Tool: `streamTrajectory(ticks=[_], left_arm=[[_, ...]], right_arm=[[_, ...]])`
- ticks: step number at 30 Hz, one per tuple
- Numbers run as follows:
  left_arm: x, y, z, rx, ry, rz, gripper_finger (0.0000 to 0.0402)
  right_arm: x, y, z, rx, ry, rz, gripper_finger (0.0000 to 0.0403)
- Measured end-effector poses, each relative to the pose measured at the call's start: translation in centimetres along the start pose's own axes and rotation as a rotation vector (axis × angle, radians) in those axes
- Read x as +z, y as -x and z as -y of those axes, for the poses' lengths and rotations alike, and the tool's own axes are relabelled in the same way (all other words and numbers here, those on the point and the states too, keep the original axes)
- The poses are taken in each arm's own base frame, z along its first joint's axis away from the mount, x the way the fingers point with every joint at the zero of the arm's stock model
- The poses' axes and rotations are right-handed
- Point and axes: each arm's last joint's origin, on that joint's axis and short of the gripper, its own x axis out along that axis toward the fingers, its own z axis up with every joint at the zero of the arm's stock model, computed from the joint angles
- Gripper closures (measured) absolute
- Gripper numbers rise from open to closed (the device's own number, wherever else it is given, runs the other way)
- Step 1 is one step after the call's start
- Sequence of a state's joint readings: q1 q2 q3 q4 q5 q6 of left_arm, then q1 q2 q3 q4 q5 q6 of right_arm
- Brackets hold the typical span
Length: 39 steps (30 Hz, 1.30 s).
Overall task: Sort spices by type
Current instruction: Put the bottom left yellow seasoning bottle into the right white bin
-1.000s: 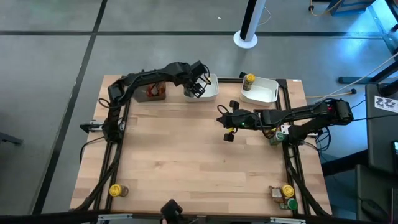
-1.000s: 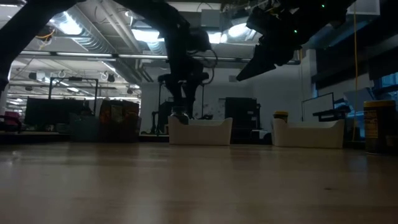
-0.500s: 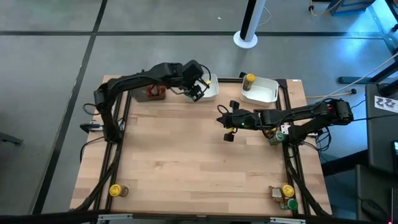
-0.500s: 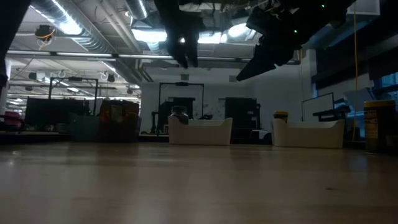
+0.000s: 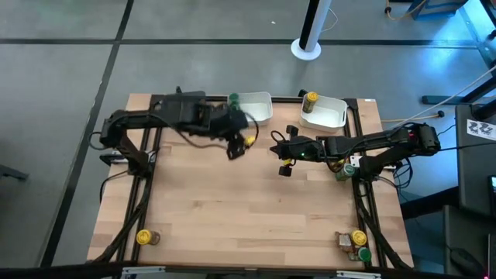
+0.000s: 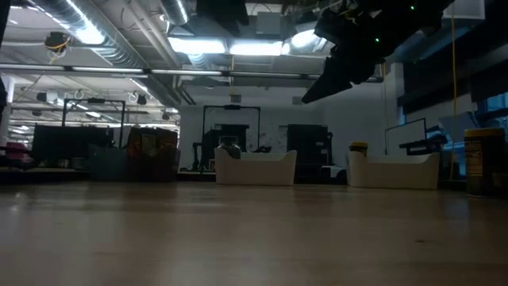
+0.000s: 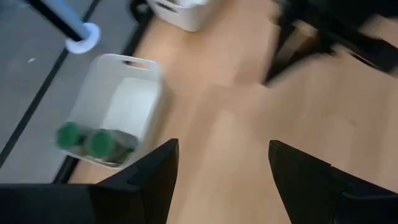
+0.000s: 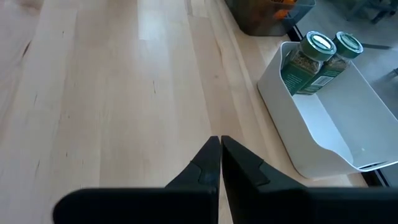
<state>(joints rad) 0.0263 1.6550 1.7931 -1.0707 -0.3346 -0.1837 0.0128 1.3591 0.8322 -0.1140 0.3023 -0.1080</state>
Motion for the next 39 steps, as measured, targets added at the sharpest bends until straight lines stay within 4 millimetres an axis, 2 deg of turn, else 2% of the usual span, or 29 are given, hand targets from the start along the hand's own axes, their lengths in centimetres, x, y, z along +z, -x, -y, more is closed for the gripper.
streamTrajectory(ticks=[8,14,32,39], left_arm=[[-1.4,2.0,5.1,-0.095,-0.110,0.007,0.0169],[-2.1,2.8,7.3,-0.142,-0.128,0.016,0.0169],[-1.5,2.3,7.8,-0.155,-0.170,0.067,0.0168],[-1.5,1.4,8.4,-0.181,-0.182,0.044,0.0129]], right_arm=[[0.0,0.0,0.0,0.008,0.001,0.001,0.0386],[0.0,0.0,0.0,0.008,-0.001,0.000,0.0386],[0.0,0.0,0.0,0.008,-0.025,0.000,0.0386],[0.0,0.0,0.0,0.008,-0.025,0.000,0.0386]])
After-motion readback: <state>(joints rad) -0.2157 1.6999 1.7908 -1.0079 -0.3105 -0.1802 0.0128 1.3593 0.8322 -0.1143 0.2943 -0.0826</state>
